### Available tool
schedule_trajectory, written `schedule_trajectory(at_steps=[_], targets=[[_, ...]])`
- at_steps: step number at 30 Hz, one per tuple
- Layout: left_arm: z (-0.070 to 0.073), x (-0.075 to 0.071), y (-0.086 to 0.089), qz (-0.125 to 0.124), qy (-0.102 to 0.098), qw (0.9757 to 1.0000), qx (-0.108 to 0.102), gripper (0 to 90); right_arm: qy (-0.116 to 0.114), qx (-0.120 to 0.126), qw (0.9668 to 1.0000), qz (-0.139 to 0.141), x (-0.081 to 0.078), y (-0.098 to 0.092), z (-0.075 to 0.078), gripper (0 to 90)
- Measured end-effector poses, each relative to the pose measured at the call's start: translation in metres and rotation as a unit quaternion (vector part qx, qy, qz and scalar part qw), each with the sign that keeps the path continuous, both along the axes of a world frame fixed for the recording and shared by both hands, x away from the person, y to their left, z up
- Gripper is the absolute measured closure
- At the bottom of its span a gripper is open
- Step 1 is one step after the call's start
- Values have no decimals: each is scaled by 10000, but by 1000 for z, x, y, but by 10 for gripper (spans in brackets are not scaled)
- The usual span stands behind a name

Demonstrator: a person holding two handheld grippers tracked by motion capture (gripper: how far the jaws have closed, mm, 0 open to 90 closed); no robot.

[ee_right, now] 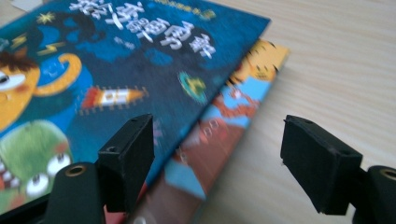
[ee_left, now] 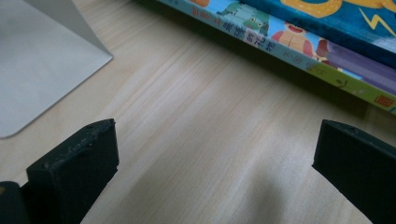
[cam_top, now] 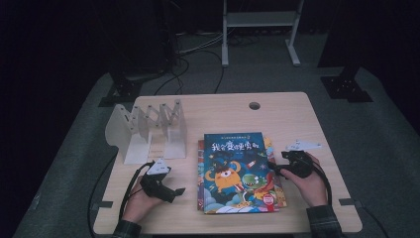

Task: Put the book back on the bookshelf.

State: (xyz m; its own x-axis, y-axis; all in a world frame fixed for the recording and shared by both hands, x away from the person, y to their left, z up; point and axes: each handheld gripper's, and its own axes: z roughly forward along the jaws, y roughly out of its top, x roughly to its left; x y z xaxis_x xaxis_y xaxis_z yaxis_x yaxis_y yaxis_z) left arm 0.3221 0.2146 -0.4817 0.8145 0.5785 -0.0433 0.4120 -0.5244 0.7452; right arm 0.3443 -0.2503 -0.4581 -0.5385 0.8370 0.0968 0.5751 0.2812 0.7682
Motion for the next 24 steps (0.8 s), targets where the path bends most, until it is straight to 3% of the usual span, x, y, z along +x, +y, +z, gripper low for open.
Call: schedule_trajectory(at_steps=[6,11,19,24], targets=[[9,6,-5,-54,-37,10000,-10,0,82,-27,9999,91,21,17,3,244],[14,9,-9,-111,-86,9999,-10,0,171,-196,9995,167,37,32,4,228],[16,11,-14,-212,-82,9997,35,0,348,-204,9991,157,51,41,-2,216],[17,11,-14,-236,-86,9997,27,0,475,26,9986,212,55,45,-7,175]])
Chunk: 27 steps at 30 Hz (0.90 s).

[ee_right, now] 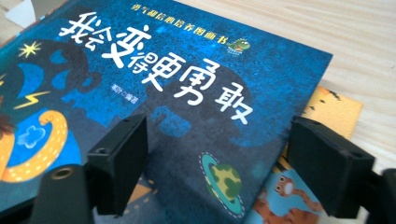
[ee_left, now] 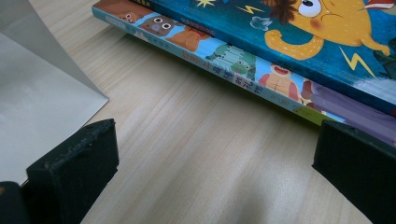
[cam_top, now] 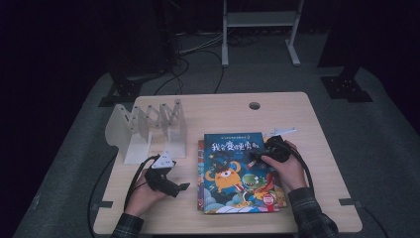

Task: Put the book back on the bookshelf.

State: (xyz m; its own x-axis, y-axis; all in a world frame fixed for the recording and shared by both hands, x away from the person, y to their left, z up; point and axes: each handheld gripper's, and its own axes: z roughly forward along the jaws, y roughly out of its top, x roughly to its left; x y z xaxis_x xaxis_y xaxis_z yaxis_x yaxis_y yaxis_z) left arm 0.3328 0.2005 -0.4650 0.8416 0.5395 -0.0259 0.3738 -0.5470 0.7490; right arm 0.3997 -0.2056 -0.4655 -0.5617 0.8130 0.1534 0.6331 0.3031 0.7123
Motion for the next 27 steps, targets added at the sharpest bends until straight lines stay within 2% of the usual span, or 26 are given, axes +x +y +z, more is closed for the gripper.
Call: schedule_trajectory(at_steps=[6,16,27], targets=[[0,0,-1,-24,2,10000,-2,0,-17,-60,10000,54,1,2,0,159],[4,-1,-1,-45,-31,10000,-36,0,-123,9,9978,657,1,16,-2,161],[9,1,-5,-38,-78,9999,-75,0,-154,32,9951,973,-1,26,-2,162]])
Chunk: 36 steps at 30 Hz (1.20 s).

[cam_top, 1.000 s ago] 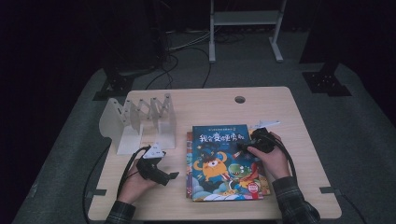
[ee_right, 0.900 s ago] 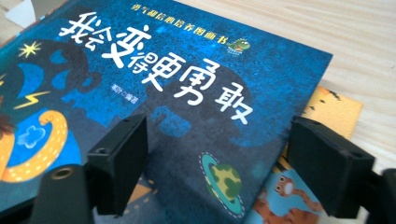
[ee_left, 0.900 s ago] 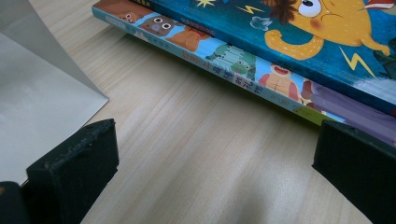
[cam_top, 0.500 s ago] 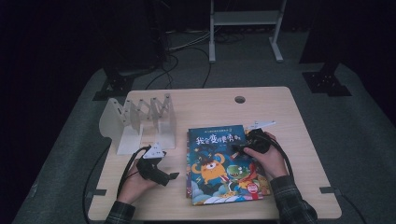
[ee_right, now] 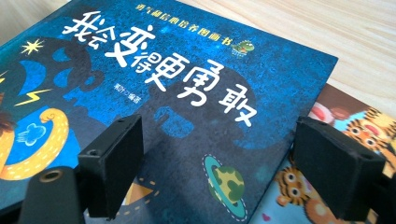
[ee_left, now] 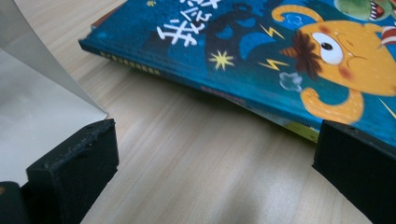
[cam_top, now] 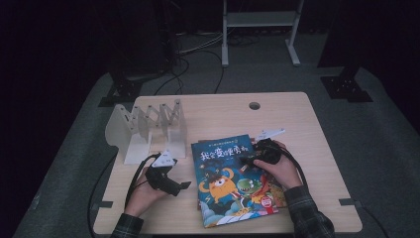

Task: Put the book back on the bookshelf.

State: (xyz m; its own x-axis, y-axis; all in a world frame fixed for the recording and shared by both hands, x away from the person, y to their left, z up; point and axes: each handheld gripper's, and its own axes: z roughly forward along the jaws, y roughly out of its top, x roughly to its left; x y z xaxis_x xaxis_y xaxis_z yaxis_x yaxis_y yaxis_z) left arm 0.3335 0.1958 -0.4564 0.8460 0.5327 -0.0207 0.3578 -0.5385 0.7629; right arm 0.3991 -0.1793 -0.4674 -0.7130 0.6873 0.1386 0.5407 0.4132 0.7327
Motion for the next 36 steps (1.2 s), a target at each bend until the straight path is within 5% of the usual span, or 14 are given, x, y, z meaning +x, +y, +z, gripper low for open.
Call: schedule_trajectory(at_steps=[21,36], targets=[[8,13,1,115,-17,9998,-157,0,-46,13,9956,934,-9,34,1,166],[-6,34,-14,55,313,9995,14,0,-32,-8,9953,965,-7,49,1,153]])
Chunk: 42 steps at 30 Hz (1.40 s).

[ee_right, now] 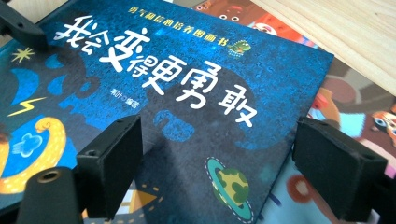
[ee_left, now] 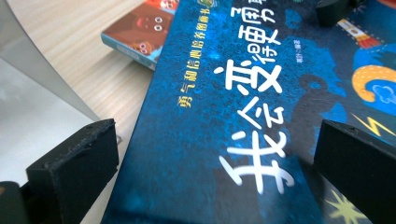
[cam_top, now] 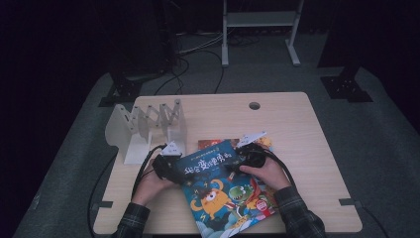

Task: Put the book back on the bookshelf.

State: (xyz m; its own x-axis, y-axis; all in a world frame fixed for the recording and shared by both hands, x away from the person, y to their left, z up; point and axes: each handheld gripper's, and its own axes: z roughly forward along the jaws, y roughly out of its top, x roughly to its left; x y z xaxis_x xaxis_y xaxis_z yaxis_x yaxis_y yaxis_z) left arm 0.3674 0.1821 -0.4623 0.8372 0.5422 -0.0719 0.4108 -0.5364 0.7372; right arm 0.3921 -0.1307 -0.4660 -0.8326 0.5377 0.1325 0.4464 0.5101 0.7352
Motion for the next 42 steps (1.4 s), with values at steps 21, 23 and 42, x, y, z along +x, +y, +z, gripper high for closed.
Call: schedule_trajectory(at_steps=[21,23,42], targets=[[-2,-1,3,50,113,9999,-92,0,-245,-99,9981,-557,-58,-72,11,226],[-2,-1,3,47,110,9999,-90,0,-268,-116,9980,-556,-61,-76,11,218],[-2,-1,2,63,129,9999,-87,0,-263,-142,9974,-662,-132,-120,5,214]])
